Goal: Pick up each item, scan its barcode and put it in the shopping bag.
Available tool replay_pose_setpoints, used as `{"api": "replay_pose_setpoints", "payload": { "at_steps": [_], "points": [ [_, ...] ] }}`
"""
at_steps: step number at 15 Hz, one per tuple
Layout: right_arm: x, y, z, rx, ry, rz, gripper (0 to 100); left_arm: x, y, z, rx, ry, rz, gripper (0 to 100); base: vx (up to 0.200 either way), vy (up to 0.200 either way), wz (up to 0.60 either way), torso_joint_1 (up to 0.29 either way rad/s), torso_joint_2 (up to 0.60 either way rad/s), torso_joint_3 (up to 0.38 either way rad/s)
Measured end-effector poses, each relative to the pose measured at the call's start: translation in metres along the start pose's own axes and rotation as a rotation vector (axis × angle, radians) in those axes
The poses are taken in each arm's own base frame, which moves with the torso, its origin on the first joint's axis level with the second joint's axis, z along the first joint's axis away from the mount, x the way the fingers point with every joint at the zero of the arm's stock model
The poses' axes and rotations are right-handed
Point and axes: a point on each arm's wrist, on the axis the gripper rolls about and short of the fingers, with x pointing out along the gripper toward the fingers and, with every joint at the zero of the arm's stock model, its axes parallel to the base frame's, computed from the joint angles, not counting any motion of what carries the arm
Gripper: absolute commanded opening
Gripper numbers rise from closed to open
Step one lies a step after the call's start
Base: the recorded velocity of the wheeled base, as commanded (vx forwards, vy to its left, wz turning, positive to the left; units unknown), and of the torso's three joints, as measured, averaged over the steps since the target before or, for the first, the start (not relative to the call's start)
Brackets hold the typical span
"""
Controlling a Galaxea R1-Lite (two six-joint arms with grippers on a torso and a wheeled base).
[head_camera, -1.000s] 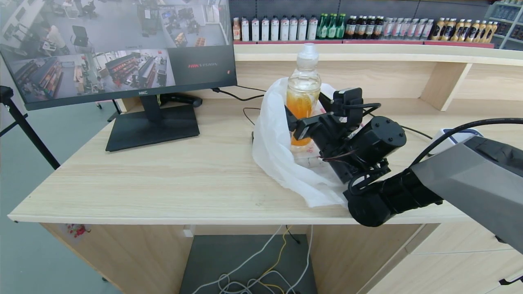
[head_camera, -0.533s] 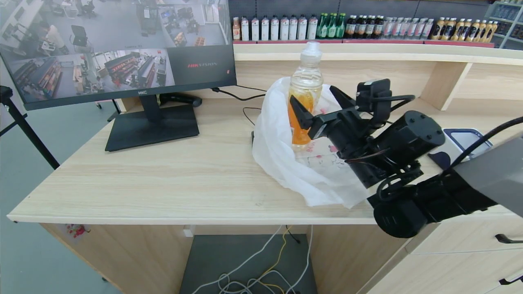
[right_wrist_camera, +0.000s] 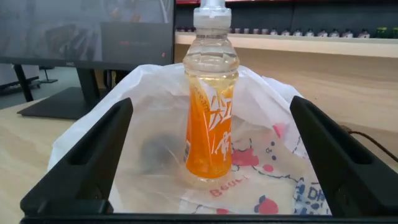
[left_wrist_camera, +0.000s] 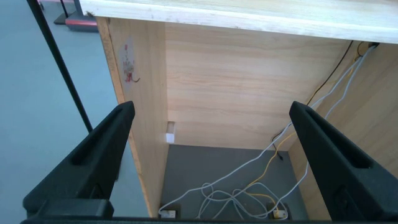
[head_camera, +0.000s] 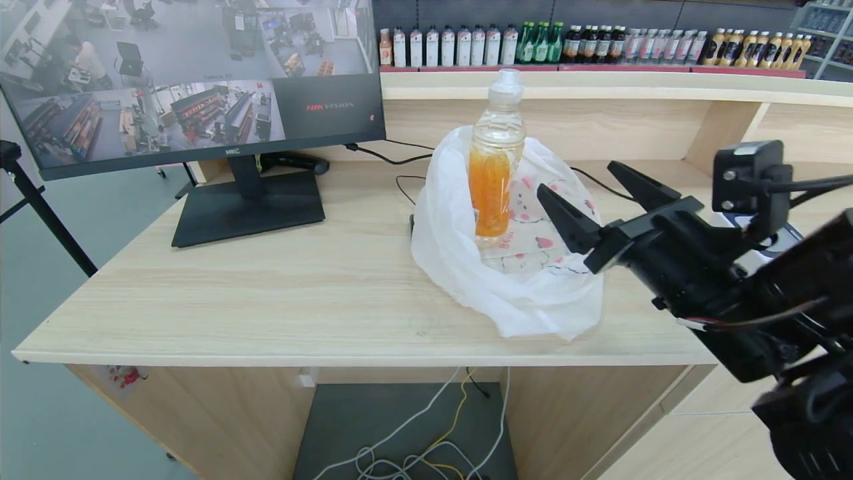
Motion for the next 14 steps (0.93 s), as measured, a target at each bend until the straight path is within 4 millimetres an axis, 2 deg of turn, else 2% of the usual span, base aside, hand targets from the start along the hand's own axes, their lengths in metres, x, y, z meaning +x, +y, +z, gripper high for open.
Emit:
{"api": "replay_pose_setpoints", "payload": {
  "at_steps": [2,4,9,12,14],
  "points": [
    [-0.02,0.001,0.007,0.003,0.017,0.007,100,0.0,0.0,0.0,0.0,0.0,0.0,100,0.0,0.0,0.0,0.0,0.0,0.0],
    [-0.028,0.0,0.015,0.005,0.001,0.007,100,0.0,0.0,0.0,0.001,0.0,0.0,100,0.0,0.0,0.0,0.0,0.0,0.0],
    [-0.029,-0.01,0.024,0.006,-0.032,-0.03,100,0.0,0.0,0.0,-0.005,0.0,0.001,100,0.0,0.0,0.0,0.0,0.0,0.0],
    [-0.029,-0.007,0.025,0.015,-0.039,-0.019,100,0.0,0.0,0.0,-0.005,0.0,0.001,100,-0.2,0.0,0.0,0.004,0.0,0.007],
    [-0.029,-0.006,0.027,0.017,-0.045,-0.015,100,0.0,0.0,0.0,-0.004,0.001,0.002,100,0.0,0.0,0.0,0.0,0.0,0.0]
  ]
}}
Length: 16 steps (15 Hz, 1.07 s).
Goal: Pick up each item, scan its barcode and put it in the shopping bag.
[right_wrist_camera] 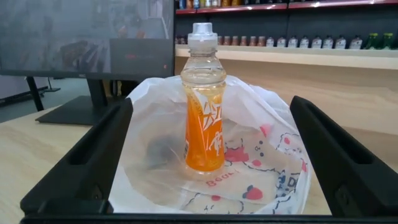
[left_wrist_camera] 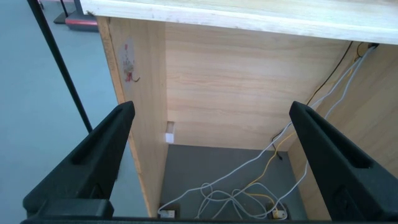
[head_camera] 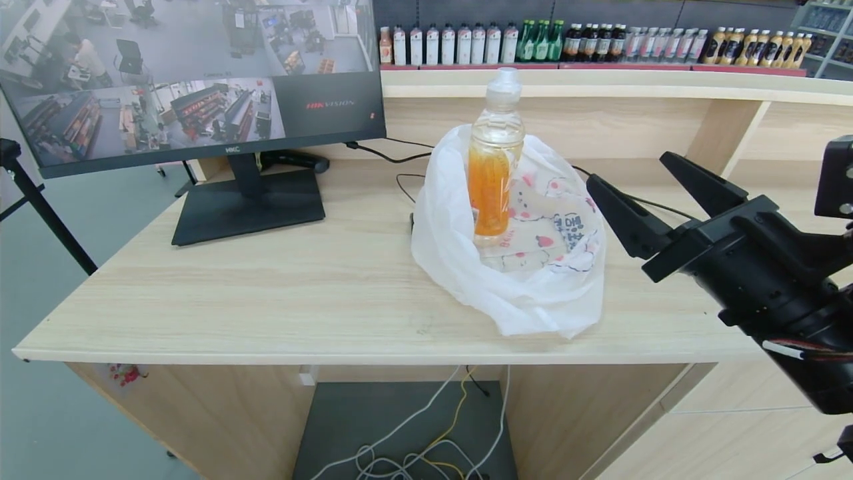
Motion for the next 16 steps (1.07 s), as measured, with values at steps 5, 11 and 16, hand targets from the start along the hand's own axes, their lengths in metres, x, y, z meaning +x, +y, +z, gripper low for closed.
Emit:
{"api": "replay_pose_setpoints", "payload": {
  "at_steps": [5,11,16],
  "points": [
    [-0.007,0.0,0.007,0.001,-0.014,0.0,100,0.0,0.0,0.0,0.019,0.0,-0.002,100,0.0,0.0,0.0,0.0,0.0,0.0],
    [-0.013,-0.001,0.012,-0.001,-0.024,-0.001,100,0.0,0.0,0.0,0.015,0.0,-0.002,100,0.0,-0.133,0.0,-0.001,0.0,0.002],
    [-0.016,-0.001,0.013,-0.003,-0.022,-0.001,100,0.0,0.0,0.0,0.015,0.0,-0.001,100,0.0,-0.2,0.0,0.005,0.0,0.002]
  ]
}}
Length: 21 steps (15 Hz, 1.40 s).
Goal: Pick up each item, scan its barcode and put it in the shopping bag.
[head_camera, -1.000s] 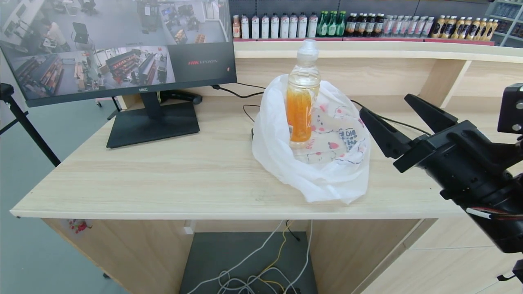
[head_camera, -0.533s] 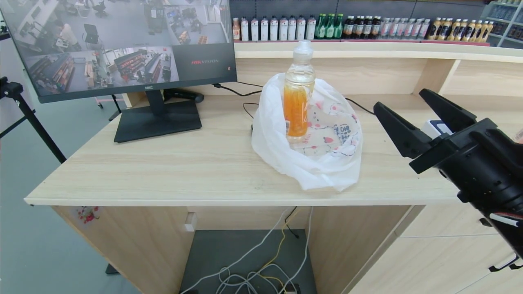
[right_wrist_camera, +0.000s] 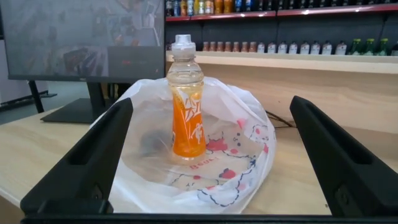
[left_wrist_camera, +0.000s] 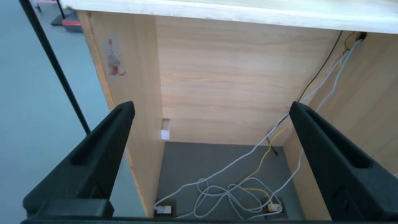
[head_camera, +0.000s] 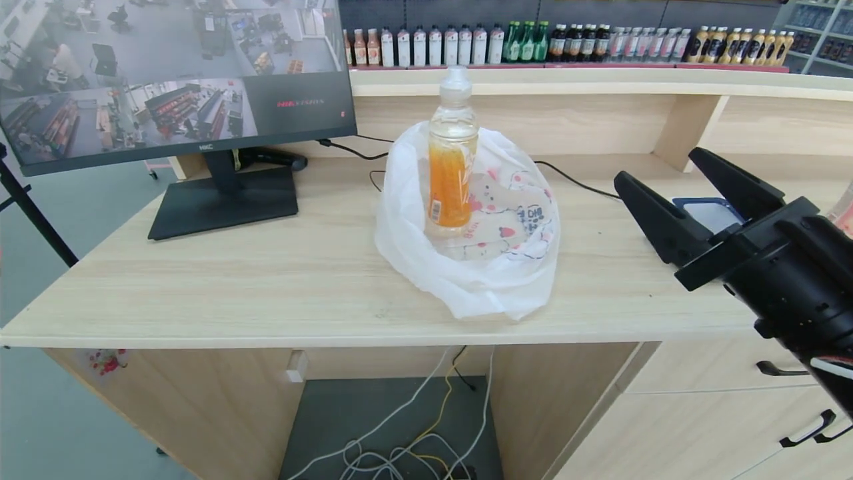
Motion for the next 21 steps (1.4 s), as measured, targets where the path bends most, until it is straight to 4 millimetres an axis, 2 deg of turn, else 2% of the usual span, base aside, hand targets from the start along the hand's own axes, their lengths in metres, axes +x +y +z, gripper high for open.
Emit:
{"api": "replay_pose_setpoints", "payload": {
  "at_steps": [7,13,21],
  "points": [
    [0.002,0.0,-0.006,0.0,0.023,0.001,100,0.0,0.0,0.0,-0.012,0.0,0.0,100,0.0,-0.2,0.0,0.002,0.01,0.003],
    [0.009,0.001,-0.02,-0.001,0.061,0.004,100,0.0,0.0,0.0,-0.013,0.0,0.0,100,0.0,-0.2,0.0,0.002,0.0,0.005],
    [0.006,0.001,-0.025,-0.002,0.085,0.005,100,0.0,0.0,0.0,-0.015,0.0,0.001,100,0.0,-0.2,0.0,0.003,0.0,0.002]
  ]
}}
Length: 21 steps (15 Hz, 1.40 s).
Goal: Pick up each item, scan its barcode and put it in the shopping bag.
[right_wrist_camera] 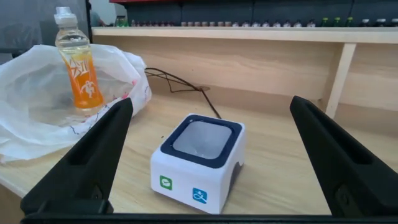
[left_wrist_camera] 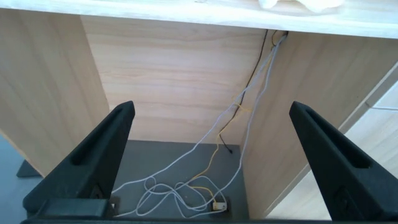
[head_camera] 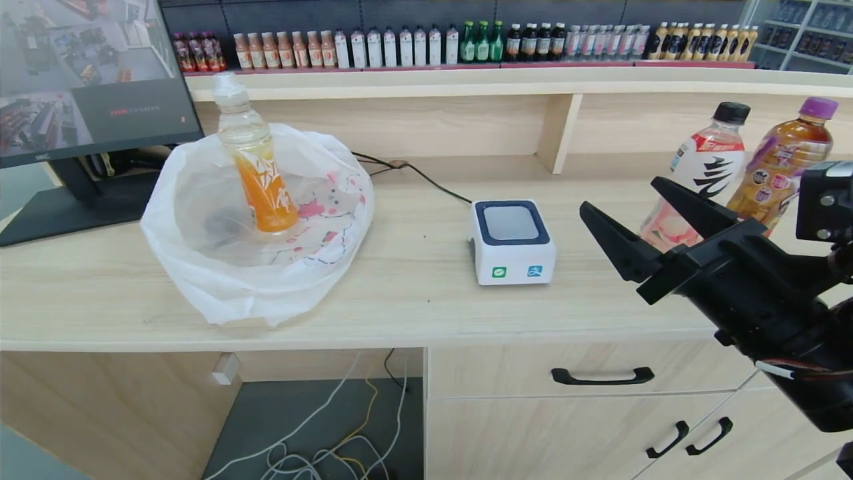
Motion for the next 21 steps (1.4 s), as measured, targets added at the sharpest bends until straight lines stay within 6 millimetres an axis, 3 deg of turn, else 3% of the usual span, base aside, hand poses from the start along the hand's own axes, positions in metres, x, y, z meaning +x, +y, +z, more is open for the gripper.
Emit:
{"api": "replay_pose_setpoints", "payload": {
  "at_steps": [7,21],
  "points": [
    [-0.002,0.0,-0.003,0.0,0.014,0.0,100,0.0,0.0,0.0,0.0,0.0,0.0,100,0.0,-0.2,0.0,0.004,0.0,0.004],
    [-0.015,0.017,-0.019,-0.027,0.102,0.071,100,0.0,0.0,0.0,0.004,0.0,-0.001,100,0.0,0.0,0.0,0.0,0.0,0.0]
  ]
}}
